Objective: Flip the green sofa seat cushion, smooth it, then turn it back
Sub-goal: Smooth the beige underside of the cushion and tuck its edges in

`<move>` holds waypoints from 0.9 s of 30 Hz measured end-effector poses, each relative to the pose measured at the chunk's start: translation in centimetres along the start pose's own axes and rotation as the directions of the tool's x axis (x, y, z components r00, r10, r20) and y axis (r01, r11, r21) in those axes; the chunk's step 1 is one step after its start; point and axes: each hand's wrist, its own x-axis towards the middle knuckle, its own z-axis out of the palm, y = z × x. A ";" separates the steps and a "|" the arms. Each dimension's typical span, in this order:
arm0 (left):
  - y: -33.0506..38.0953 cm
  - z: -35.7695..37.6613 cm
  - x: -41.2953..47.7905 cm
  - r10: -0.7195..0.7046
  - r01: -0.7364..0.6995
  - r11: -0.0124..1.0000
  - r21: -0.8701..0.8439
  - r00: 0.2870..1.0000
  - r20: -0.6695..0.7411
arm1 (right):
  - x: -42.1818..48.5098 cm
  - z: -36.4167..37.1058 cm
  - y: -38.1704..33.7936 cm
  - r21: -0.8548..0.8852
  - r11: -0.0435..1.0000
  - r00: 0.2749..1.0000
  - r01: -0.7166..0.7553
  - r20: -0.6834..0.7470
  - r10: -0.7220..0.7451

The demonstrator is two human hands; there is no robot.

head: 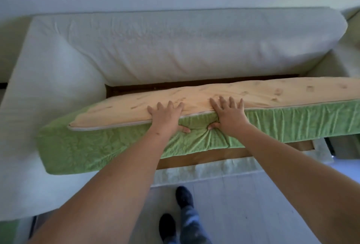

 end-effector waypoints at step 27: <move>11.2 43.0 -5.4 0.089 -0.097 0.993 0.072 0.990 0.109 | -9.1 39.5 -7.1 0.178 0.982 0.957 -0.060 0.290 0.006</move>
